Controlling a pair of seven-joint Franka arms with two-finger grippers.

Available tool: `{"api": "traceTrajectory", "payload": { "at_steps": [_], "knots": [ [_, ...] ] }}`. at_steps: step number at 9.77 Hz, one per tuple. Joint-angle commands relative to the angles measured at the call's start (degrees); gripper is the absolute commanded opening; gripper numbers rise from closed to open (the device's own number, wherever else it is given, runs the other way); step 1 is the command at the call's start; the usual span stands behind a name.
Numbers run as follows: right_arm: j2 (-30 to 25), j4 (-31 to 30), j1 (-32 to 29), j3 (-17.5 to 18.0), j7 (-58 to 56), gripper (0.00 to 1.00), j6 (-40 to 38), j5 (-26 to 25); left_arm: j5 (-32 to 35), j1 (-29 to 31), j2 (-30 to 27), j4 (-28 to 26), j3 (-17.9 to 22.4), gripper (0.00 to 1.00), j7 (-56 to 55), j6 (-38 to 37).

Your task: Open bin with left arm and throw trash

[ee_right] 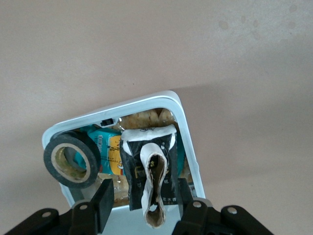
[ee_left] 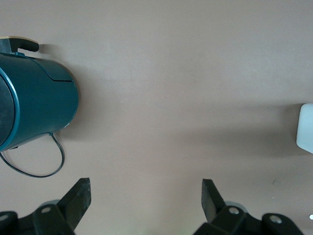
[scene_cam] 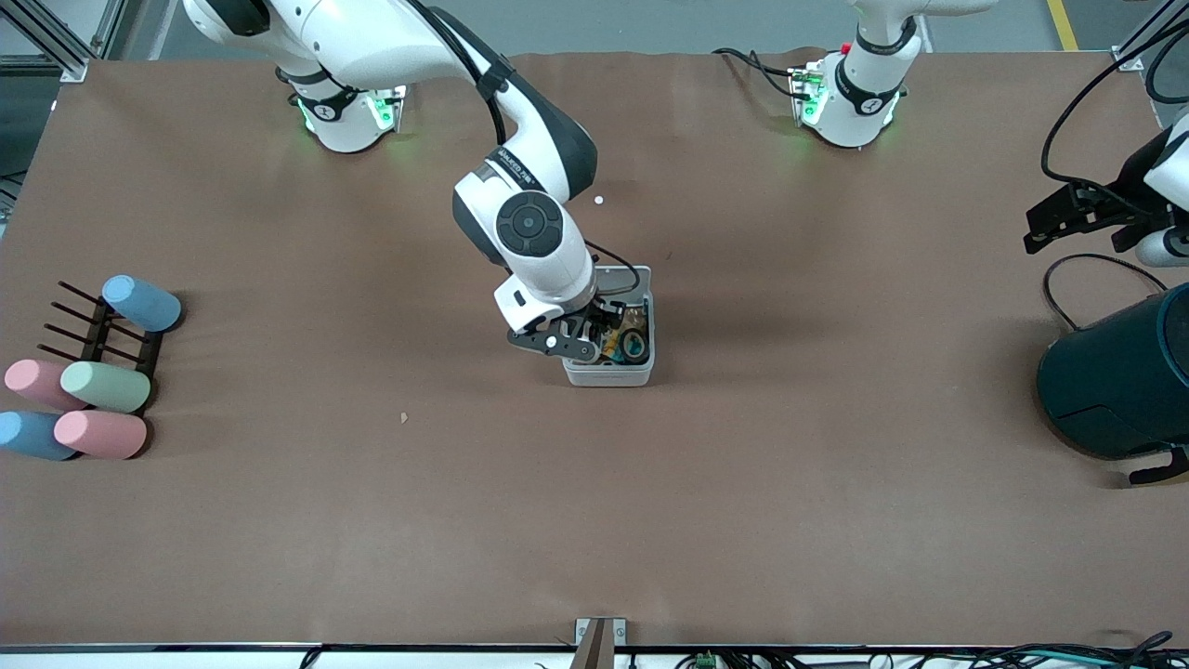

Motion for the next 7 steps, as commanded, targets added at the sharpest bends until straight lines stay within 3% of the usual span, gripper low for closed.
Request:
{"api": "traceTrajectory", "payload": {
  "at_steps": [1, 4, 7],
  "knots": [
    [-5.34, 0.18, -3.32, -0.44, -0.17, 0.63, -1.75, -0.37, -0.95, 0.05, 0.67, 1.67, 0.17, 1.0, -0.4, -1.13],
    [-14.84, 0.18, -11.23, -0.44, -3.83, 0.65, -14.28, -0.46, -0.94, 0.05, 1.11, 1.67, 0.17, 1.0, -0.49, -1.13],
    [-22.58, 0.09, -22.29, -0.36, -21.11, 0.7, -30.54, 0.15, -0.94, 0.05, 1.11, 1.67, 0.17, 1.0, -0.4, -1.13]
  ]
}}
